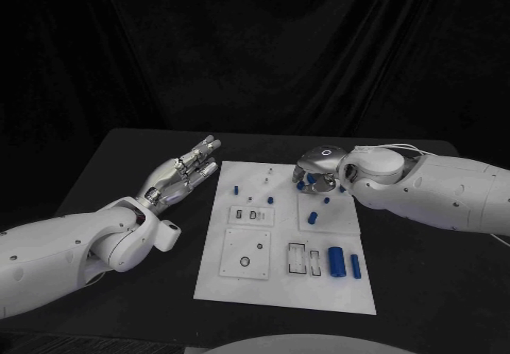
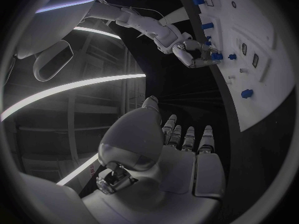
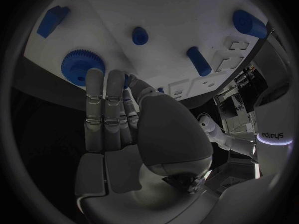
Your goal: Assemble the parts on the task board
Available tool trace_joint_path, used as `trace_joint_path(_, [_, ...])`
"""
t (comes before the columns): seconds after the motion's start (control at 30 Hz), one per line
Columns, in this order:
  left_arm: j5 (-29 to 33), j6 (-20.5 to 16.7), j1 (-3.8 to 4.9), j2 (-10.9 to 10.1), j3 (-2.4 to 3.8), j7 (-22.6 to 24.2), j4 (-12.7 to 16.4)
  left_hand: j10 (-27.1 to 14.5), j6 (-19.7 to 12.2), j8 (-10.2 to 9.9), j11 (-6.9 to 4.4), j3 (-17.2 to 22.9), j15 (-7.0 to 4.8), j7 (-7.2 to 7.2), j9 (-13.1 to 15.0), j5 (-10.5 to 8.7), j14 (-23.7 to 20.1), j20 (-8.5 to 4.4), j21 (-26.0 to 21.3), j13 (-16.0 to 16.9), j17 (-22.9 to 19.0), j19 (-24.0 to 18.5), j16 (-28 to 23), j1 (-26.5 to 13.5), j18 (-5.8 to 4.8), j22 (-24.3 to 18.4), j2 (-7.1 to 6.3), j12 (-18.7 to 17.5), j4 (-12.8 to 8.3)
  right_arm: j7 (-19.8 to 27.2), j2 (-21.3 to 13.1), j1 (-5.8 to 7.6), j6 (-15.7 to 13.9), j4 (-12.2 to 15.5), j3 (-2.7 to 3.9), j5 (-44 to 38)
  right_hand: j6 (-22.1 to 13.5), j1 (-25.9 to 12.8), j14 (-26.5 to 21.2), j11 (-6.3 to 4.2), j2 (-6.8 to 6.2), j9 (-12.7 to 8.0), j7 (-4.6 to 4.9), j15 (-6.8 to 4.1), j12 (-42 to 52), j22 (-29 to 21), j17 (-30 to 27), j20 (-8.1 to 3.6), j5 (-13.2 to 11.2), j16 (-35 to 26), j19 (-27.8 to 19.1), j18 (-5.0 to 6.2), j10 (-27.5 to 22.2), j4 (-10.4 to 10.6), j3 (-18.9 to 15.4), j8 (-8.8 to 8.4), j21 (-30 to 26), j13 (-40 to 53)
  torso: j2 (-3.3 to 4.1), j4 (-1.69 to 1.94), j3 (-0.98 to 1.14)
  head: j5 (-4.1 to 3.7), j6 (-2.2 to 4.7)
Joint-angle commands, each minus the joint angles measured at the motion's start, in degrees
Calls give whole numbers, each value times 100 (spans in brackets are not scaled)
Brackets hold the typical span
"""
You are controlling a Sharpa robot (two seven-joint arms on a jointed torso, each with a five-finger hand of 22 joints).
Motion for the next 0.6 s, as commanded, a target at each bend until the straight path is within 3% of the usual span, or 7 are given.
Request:
trace_joint_path(0.03, [-8, 99, 16, 13, 5, 286, 1, 10, 60, 25, 51, 22, 39, 13, 9, 35, -3, 41, -14, 2, -7, 0, -21, 66, 51, -3, -16, -19, -11, 51, 13, -27, -115, -42, 3, -48, 59, 69, -24, 10, -2, 7, 8, 26, 11, -42, 3, -5, -27, 6, -67, -8, 76, 2, 77, 39, -32, -10, -5, 4, -1, -33, -13])
trace_joint_path(0.2, [-8, 130, 16, 16, 5, 270, -2, 14, 166, 41, 90, 50, 78, 57, 21, 158, -3, 102, -1, 3, -7, 15, -21, 145, 53, 8, -7, -15, -59, 78, 34, -48, -162, -105, 3, -48, 218, 110, -14, 13, -49, 9, 25, 64, -31, 86, 11, 27, -169, -2, -94, -16, 287, 14, 313, 55, 33, -16, -8, 9, -2, -61, -40])
trace_joint_path(0.33, [-8, 154, 16, 15, 5, 258, -6, 17, 492, 115, 177, 58, 103, 164, 57, 203, -3, 137, 5, 4, -7, 22, -21, 176, 52, 12, 3, -12, -72, 106, 44, -58, -208, -129, 3, -48, 359, 108, 5, -2, -78, 19, 27, 113, -45, 181, 20, 64, -277, 5, -89, -27, 443, 41, 430, 85, 87, -15, -11, 0, -7, -58, -51])
trace_joint_path(0.6, [-8, 193, 16, 22, 5, 239, -18, 22, 426, 106, 251, 73, 137, 229, 45, 286, -3, 171, 15, 6, -7, 35, -21, 214, 53, 20, 13, -4, -94, 163, 68, -73, -292, -177, 3, -48, 690, 263, 30, -52, -124, 53, 12, 118, -36, 383, 34, 82, -339, 7, -76, -31, 851, -41, 676, 174, 218, -16, -17, -3, -6, -65, -78])
